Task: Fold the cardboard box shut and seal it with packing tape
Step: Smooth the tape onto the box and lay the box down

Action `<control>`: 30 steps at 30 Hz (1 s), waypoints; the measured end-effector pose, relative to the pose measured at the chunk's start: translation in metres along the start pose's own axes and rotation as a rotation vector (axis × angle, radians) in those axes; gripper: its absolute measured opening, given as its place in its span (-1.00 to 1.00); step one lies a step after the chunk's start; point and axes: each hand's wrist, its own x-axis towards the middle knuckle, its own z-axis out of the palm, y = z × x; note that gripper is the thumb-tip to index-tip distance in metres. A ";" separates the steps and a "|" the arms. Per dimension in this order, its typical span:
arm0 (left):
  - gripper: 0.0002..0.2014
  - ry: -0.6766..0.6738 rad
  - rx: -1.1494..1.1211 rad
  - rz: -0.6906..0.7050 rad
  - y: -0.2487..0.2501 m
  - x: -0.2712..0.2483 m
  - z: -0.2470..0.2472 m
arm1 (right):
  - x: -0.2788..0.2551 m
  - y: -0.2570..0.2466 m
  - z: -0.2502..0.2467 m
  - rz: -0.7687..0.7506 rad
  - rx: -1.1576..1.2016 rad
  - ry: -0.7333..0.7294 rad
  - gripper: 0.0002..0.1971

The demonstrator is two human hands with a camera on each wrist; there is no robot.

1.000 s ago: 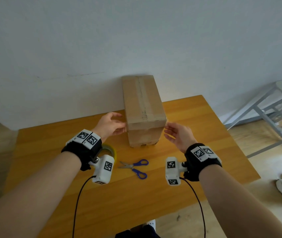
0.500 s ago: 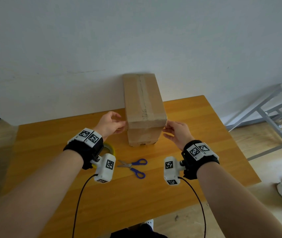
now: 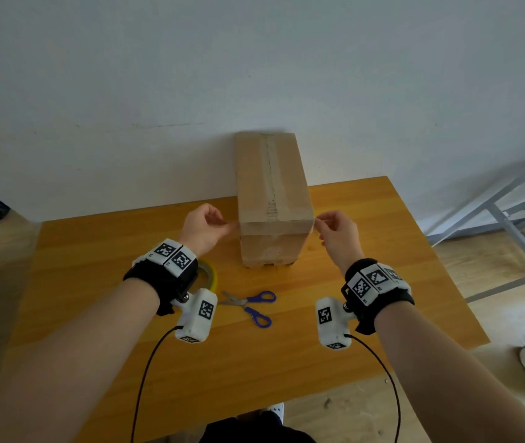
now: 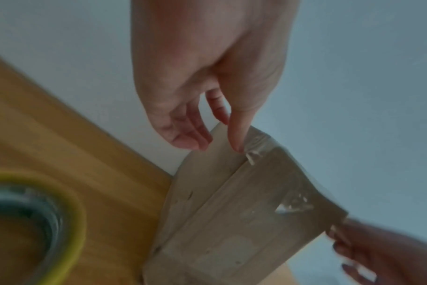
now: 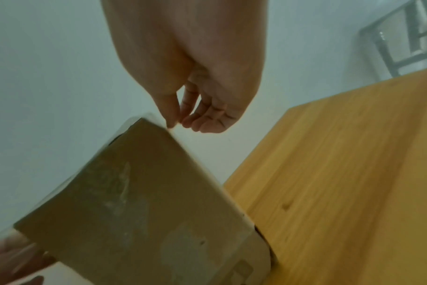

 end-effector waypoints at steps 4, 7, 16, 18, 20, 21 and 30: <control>-0.78 0.006 0.253 0.387 0.009 -0.005 -0.011 | 0.009 -0.012 -0.020 -0.194 -0.092 -0.014 -0.90; -0.74 -0.099 0.385 0.535 0.018 -0.006 -0.013 | 0.013 -0.022 -0.028 -0.304 -0.183 -0.141 -0.83; -0.71 -0.076 0.458 0.543 0.014 -0.005 -0.006 | 0.015 -0.018 -0.032 -0.373 -0.272 -0.227 -0.79; -0.71 -0.060 0.439 0.551 0.012 -0.005 -0.005 | 0.014 -0.016 -0.030 -0.382 -0.270 -0.216 -0.76; -0.71 -0.048 0.418 0.552 0.010 -0.005 -0.003 | 0.014 -0.014 -0.028 -0.392 -0.274 -0.194 -0.76; -0.72 -0.042 0.415 0.550 0.009 -0.004 -0.003 | 0.013 -0.012 -0.027 -0.397 -0.273 -0.182 -0.76; -0.67 -0.076 0.434 0.542 0.003 -0.002 -0.005 | 0.015 -0.007 -0.021 -0.423 -0.269 -0.136 -0.77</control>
